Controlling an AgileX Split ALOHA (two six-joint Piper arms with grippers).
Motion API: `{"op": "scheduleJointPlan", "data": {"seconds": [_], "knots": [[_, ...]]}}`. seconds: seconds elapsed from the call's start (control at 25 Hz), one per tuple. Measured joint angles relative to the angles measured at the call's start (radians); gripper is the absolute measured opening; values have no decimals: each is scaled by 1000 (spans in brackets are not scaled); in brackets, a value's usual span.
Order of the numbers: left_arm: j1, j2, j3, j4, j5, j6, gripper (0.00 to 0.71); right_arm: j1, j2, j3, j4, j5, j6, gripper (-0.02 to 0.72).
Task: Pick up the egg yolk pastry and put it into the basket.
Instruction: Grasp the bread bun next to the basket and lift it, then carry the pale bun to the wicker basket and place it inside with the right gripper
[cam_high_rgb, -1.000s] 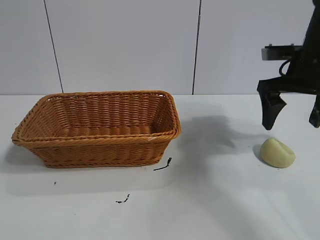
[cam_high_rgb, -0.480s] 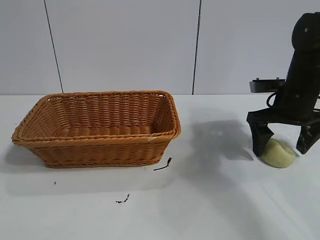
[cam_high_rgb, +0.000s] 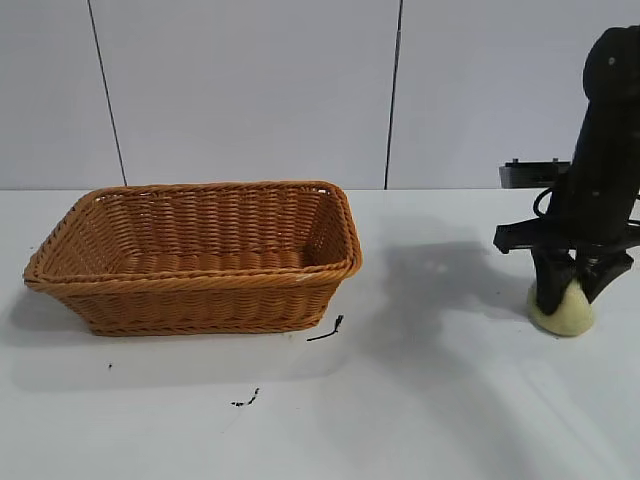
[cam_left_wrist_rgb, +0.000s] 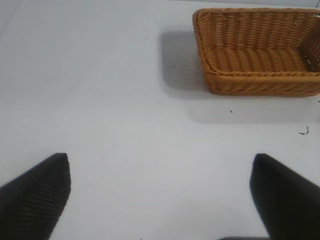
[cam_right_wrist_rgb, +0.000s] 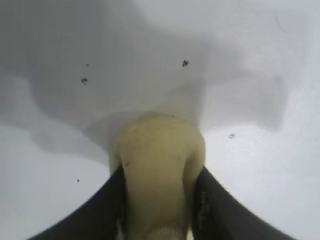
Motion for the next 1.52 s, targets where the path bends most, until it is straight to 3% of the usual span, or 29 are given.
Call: {"op": "scheduleJointPlan", "data": {"seconds": [0.44, 0.68, 0.92, 1.24, 1.52], "knots": [[0, 0, 0, 0, 0, 0, 696, 0, 0, 0, 0, 0, -11, 141], [0, 0, 0, 0, 0, 0, 696, 0, -2, -19, 1, 8, -19, 49], [0, 0, 0, 0, 0, 0, 696, 0, -57, -123, 3, 110, -19, 30], [0, 0, 0, 0, 0, 0, 696, 0, -137, -425, 30, 303, -20, 28], [0, 0, 0, 0, 0, 0, 696, 85, -137, -590, 16, 342, -19, 27]]}}
